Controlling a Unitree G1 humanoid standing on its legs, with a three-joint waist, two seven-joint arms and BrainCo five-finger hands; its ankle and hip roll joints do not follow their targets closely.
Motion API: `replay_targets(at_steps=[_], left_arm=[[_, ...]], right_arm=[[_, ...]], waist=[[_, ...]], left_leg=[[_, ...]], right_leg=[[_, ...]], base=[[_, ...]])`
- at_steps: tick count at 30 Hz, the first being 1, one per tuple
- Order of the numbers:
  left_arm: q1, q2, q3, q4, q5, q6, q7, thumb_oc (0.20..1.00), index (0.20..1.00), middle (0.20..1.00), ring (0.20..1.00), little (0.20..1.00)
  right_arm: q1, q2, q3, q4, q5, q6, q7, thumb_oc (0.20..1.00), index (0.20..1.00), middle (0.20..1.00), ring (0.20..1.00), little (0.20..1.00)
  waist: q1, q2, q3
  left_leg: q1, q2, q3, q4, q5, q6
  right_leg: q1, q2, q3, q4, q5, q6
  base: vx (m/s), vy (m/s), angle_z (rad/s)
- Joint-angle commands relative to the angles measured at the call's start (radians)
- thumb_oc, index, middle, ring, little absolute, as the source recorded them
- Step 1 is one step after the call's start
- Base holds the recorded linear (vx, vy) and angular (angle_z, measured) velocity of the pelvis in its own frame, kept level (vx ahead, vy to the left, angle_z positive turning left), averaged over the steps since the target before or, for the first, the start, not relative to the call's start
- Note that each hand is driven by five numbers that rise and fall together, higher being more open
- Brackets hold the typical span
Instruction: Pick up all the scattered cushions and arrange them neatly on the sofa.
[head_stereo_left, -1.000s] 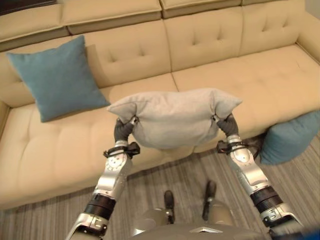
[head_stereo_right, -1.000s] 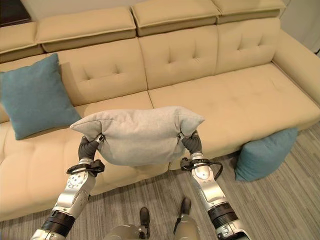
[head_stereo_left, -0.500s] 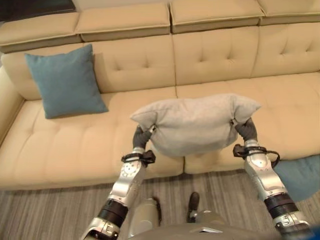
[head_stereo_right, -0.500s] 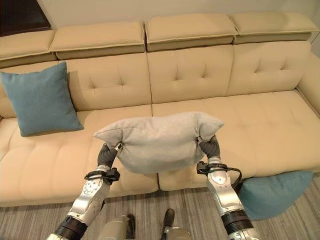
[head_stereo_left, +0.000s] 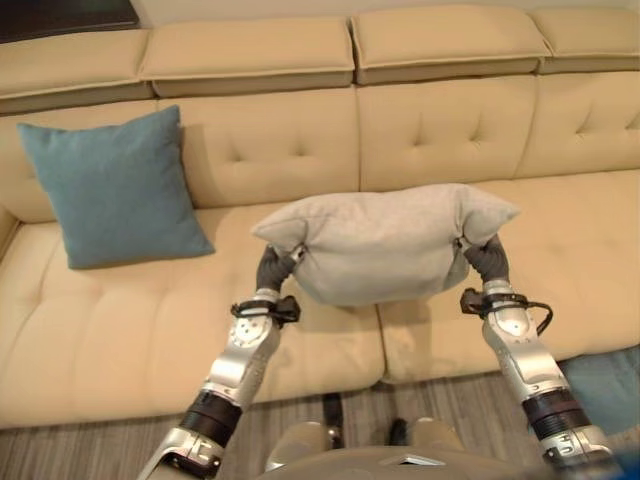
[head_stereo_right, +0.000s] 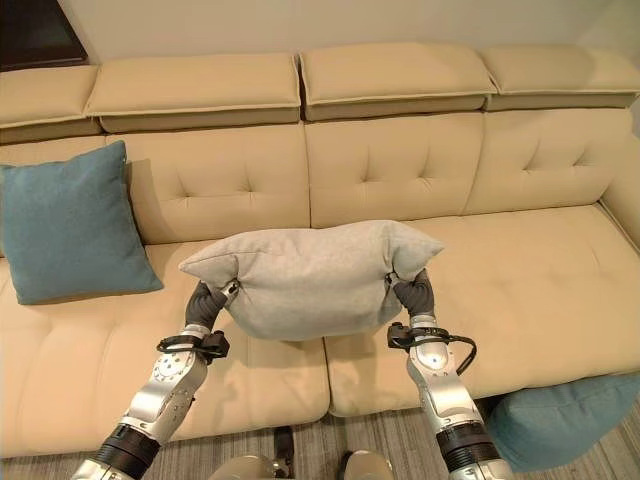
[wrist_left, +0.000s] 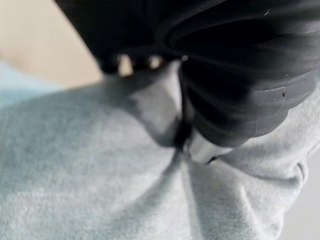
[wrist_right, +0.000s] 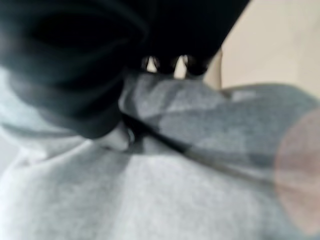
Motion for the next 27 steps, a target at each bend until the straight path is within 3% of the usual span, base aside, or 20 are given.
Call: replay_targets(at_steps=[1, 7, 18, 27], left_arm=[[-0.042, -0.014, -0.021, -0.106, 0.047, -0.084, -0.056, 0.200, 0.200, 0.200, 0.200, 0.200], [-0.052, -0.014, -0.020, -0.093, 0.056, -0.093, -0.058, 0.200, 0.200, 0.200, 0.200, 0.200], [-0.083, -0.013, 0.000, -0.115, 0.080, -0.090, -0.021, 0.200, 0.200, 0.200, 0.200, 0.200], [-0.419, 0.027, -0.014, 0.000, 0.090, -0.122, 0.120, 0.200, 0.200, 0.200, 0.200, 0.200]], right_arm=[[-0.072, 0.011, 0.004, -0.075, -0.023, -0.088, 0.020, 0.200, 0.200, 0.200, 0.200, 0.200], [-0.084, 0.008, 0.007, -0.064, -0.025, -0.089, 0.016, 0.200, 0.200, 0.200, 0.200, 0.200], [-0.063, -0.021, -0.009, -0.091, -0.044, -0.079, 0.007, 0.200, 0.200, 0.200, 0.200, 0.200], [-0.364, -0.076, 0.087, -0.031, -0.043, -0.074, -0.069, 0.200, 0.200, 0.200, 0.200, 0.200]], waist=[[-0.003, -0.025, -0.087], [-0.005, -0.042, -0.092], [-0.012, -0.034, -0.126], [-0.014, -0.028, -0.089]], left_leg=[[-0.047, 0.026, -0.002, 0.019, -0.058, -0.086], [-0.025, 0.015, -0.011, 0.015, -0.076, -0.097], [0.037, 0.050, -0.033, -0.041, -0.065, -0.133], [-0.008, 0.072, -0.052, -0.078, -0.023, -0.155]], right_leg=[[0.013, -0.017, 0.039, -0.261, 0.161, 0.031], [0.052, -0.025, 0.045, -0.404, 0.218, 0.048], [0.150, 0.011, 0.008, -0.454, 0.188, 0.025], [0.112, 0.036, 0.000, -0.496, 0.206, 0.019]], base=[[0.08, -0.056, -0.13], [0.07, -0.059, 0.06], [0.10, -0.099, 0.07], [0.03, -0.036, 0.07]])
